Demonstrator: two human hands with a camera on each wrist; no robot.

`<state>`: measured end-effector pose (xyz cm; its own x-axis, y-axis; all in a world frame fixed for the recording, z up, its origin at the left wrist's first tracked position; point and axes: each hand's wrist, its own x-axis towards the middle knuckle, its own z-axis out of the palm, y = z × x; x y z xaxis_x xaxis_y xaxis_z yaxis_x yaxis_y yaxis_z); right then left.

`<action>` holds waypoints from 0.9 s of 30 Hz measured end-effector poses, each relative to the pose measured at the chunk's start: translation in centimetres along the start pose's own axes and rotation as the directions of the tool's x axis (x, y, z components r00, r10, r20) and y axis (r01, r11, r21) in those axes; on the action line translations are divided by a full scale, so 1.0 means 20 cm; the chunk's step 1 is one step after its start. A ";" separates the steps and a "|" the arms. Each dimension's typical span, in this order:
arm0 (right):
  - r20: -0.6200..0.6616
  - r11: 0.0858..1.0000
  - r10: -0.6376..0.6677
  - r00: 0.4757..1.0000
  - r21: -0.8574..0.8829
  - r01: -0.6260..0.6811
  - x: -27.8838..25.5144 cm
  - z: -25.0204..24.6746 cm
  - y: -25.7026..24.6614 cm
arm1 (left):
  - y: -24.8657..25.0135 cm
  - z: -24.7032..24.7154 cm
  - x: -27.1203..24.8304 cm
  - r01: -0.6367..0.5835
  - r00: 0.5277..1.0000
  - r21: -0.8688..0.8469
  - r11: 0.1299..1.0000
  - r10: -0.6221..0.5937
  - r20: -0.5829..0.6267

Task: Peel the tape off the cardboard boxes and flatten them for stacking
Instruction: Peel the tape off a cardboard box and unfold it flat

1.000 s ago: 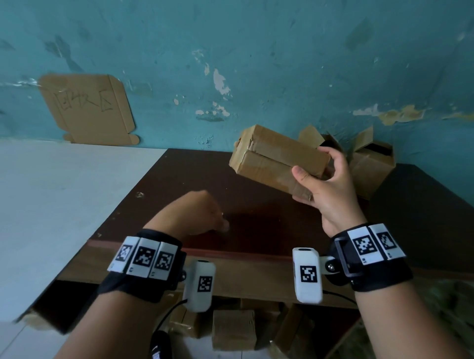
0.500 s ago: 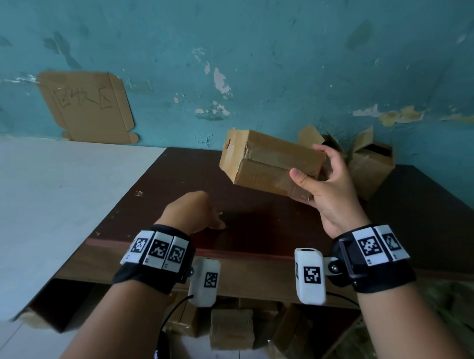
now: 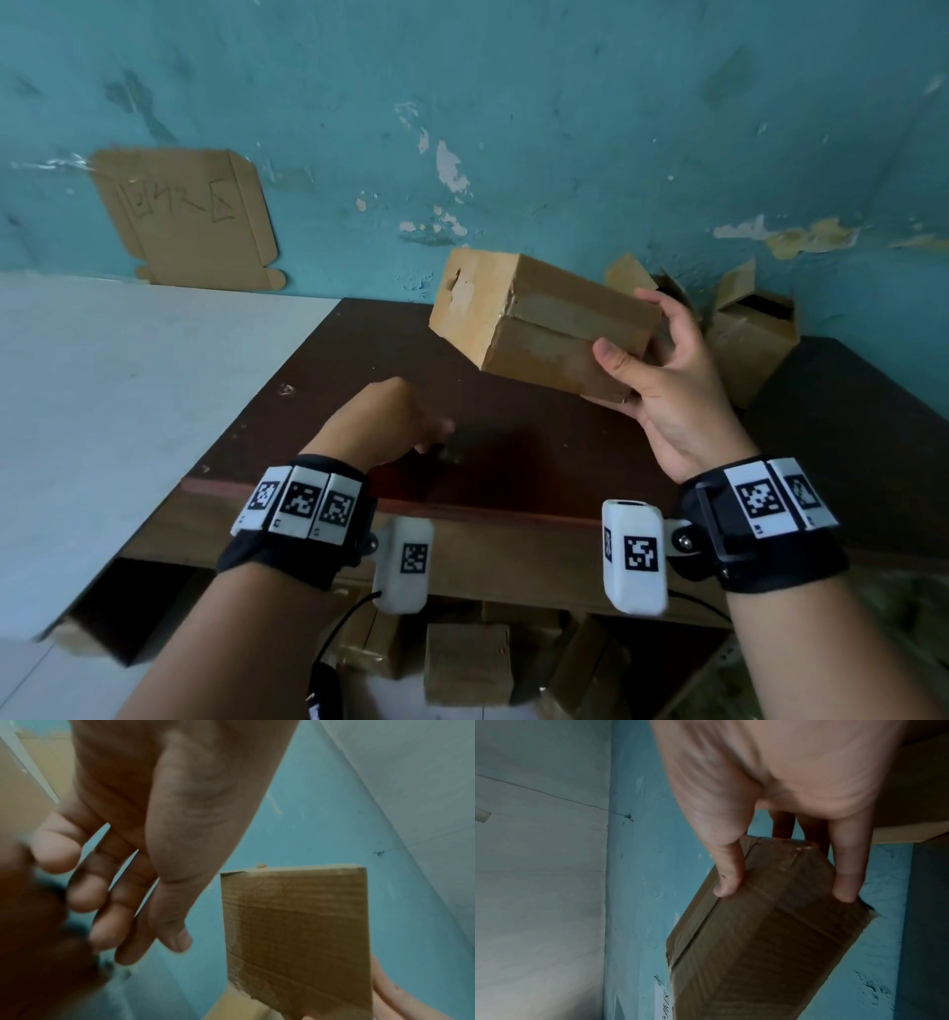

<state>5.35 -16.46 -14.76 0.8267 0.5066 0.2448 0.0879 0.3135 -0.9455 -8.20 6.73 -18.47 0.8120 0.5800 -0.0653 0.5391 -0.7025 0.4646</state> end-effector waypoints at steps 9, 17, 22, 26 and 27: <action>-0.069 0.999 -0.024 0.997 -0.026 0.022 0.00 0.00 0.01 | 0.18 -0.17 -0.15 -0.559 0.764 -0.429 0.709 0.240 -0.600; -0.137 0.981 -0.149 0.979 -0.147 0.129 -0.02 0.10 0.12 | 0.32 -0.04 -0.18 -0.535 0.598 -0.288 0.794 0.116 -0.793; -0.150 0.978 -0.147 0.978 -0.168 0.121 -0.01 0.09 0.13 | 0.31 -0.04 -0.19 -0.567 0.555 -0.321 0.759 0.064 -0.829; -0.149 0.979 -0.138 0.979 -0.172 0.112 -0.01 0.07 0.12 | 0.29 -0.04 -0.18 -0.581 0.599 -0.380 0.719 0.061 -0.799; -0.148 0.979 -0.141 0.979 -0.168 0.115 0.00 0.06 0.12 | 0.28 -0.04 -0.18 -0.588 0.604 -0.371 0.719 0.085 -0.792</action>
<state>4.77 -14.72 -16.79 0.8790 0.3333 0.3409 0.2747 0.2302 -0.9336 -8.16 1.01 -14.93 0.3592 0.6175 0.6997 -0.1723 -0.6930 0.7000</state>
